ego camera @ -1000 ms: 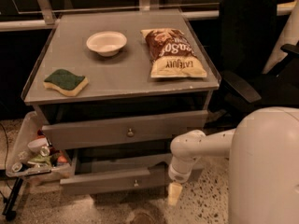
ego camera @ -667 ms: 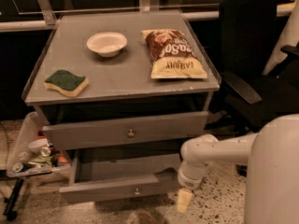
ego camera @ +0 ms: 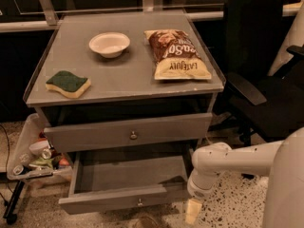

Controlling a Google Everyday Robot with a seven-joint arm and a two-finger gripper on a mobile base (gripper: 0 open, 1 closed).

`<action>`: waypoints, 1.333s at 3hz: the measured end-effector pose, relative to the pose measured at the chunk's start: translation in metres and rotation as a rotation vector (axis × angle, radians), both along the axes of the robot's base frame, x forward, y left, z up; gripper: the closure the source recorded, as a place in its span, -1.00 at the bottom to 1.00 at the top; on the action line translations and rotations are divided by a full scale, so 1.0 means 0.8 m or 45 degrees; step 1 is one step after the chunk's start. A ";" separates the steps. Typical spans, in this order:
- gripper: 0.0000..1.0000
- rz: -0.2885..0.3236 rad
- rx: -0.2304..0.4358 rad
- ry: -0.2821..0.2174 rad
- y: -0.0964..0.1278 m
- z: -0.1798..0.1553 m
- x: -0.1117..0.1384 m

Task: Open middle drawer

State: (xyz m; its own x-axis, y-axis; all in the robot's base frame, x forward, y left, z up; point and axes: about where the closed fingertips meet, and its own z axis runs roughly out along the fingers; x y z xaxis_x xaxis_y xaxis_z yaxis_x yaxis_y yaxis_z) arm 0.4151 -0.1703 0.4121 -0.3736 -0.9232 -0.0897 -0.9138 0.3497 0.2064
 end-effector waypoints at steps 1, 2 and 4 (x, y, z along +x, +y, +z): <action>-1.00 0.000 0.000 0.000 0.001 0.000 0.001; -1.00 -0.020 -0.001 0.022 -0.005 0.001 -0.013; -1.00 -0.038 0.000 0.032 -0.004 0.003 -0.016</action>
Offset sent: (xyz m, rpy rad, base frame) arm -0.0669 -0.0387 0.0145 -0.0055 0.0855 -0.0869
